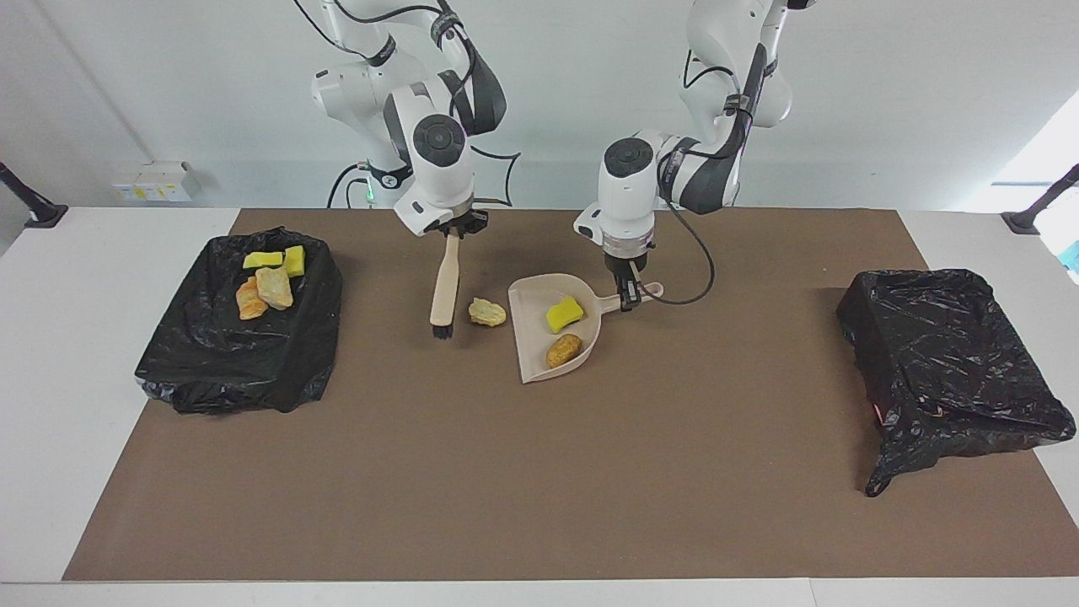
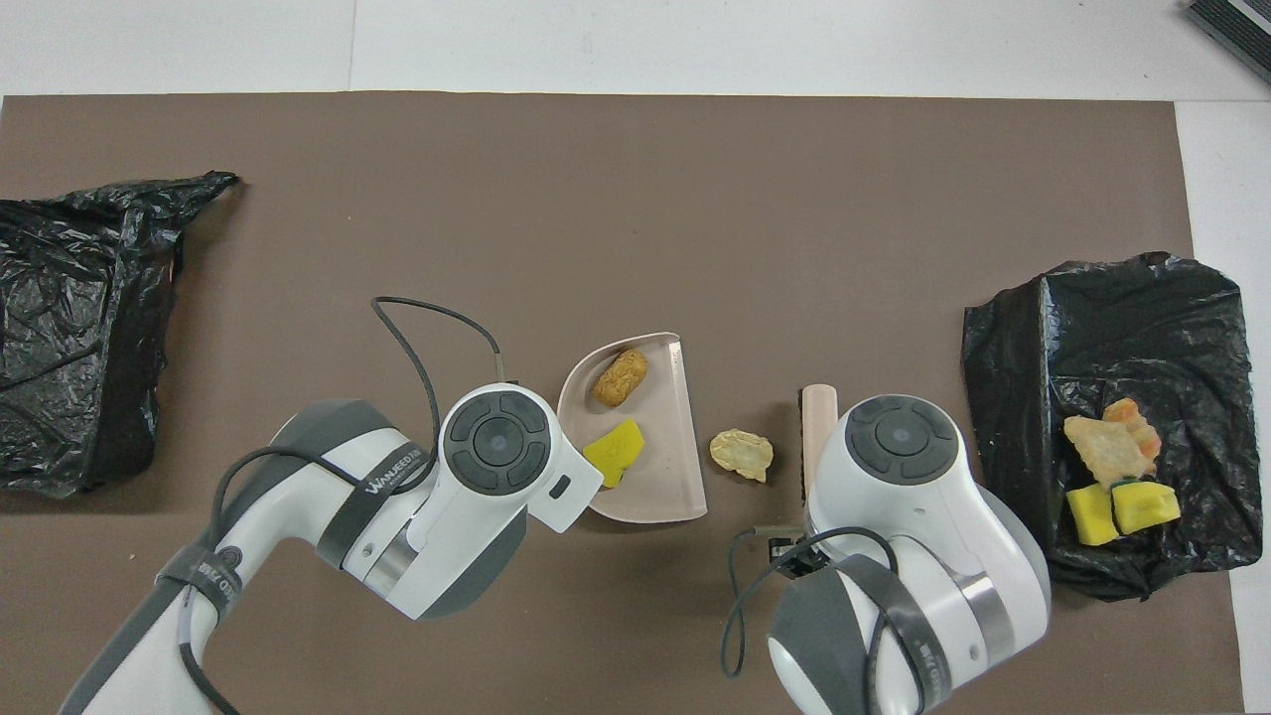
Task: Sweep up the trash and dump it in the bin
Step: 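Brush the debris into the dustpan with the right gripper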
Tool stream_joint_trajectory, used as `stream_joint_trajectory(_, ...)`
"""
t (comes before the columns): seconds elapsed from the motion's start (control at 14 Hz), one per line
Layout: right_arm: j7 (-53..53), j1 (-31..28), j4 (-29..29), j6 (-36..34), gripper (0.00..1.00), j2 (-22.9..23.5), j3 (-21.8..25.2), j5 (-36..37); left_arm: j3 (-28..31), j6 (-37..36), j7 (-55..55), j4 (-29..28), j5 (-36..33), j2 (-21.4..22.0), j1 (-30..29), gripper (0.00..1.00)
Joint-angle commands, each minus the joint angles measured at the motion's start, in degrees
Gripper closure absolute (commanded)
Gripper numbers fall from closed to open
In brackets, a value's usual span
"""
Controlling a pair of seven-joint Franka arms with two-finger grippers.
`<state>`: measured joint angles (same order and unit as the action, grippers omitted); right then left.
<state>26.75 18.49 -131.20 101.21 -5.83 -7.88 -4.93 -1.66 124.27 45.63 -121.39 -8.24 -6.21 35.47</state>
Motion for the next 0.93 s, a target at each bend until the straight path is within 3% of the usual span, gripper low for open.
stream_joint_trajectory(0.0, -2.2, 0.8, -1.3, 3.8, 1.0, 1.9, -0.3, 0.5, -0.1, -2.9, 0.4, -2.1, -0.6, 2.5, 1.6, 1.0)
stream_joint_trajectory(0.29, -11.9, 0.8, -1.0, 7.2, 1.0, 4.2, -0.3, -10.2, -0.2, -4.7, -3.3, -2.4, -0.5, 2.9, 1.8, 1.0)
stream_joint_trajectory(0.57, -14.7, 1.5, 0.7, 10.1, 1.0, 5.6, -0.3, -23.3, -0.2, -3.5, -3.6, -4.0, -0.2, 3.6, 1.7, 1.0)
stream_joint_trajectory(0.86, -14.2, 1.6, 5.7, 6.2, 1.0, 6.0, -0.2, -22.1, -0.2, 9.5, -2.7, -9.8, 0.1, 4.8, -0.9, 1.0)
